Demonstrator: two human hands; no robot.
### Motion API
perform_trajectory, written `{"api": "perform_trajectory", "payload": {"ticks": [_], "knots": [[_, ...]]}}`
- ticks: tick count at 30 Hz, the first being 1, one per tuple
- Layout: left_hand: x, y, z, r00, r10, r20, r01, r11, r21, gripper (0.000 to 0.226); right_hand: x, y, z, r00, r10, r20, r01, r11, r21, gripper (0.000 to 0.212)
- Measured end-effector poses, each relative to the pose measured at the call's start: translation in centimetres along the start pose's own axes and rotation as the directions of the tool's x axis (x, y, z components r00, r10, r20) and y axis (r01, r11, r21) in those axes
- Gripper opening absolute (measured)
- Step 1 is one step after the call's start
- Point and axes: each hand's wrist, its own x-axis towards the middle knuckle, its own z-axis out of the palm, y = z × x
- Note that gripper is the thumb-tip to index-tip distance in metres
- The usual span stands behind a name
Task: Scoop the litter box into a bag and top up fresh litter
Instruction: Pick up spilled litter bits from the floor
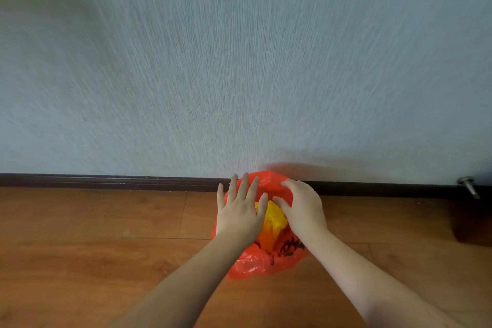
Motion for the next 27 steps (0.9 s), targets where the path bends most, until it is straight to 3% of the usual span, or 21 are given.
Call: {"api": "perform_trajectory", "payload": {"ticks": [9, 15, 22, 27], "knots": [[-0.4, -1.3, 0.3, 0.997, 0.07, -0.034, -0.064, 0.984, 0.167, 0.068, -0.8, 0.3, 0.0, 0.985, -0.115, 0.13, 0.154, 0.924, -0.35, 0.066], [-0.5, -1.4, 0.3, 0.995, 0.097, -0.037, -0.09, 0.981, 0.17, 0.071, -1.2, 0.5, -0.2, 0.973, -0.093, 0.209, 0.169, 0.909, -0.382, 0.068], [-0.8, -1.5, 0.7, 0.994, 0.111, -0.01, -0.111, 0.994, 0.019, 0.076, -1.4, 0.5, -0.5, 0.964, -0.065, 0.259, 0.158, 0.92, -0.358, 0.069], [-0.5, -1.7, 0.7, 0.992, 0.127, 0.017, -0.127, 0.991, 0.042, 0.078, -1.4, 0.1, -0.6, 0.958, -0.051, 0.281, 0.157, 0.916, -0.369, 0.068]]}}
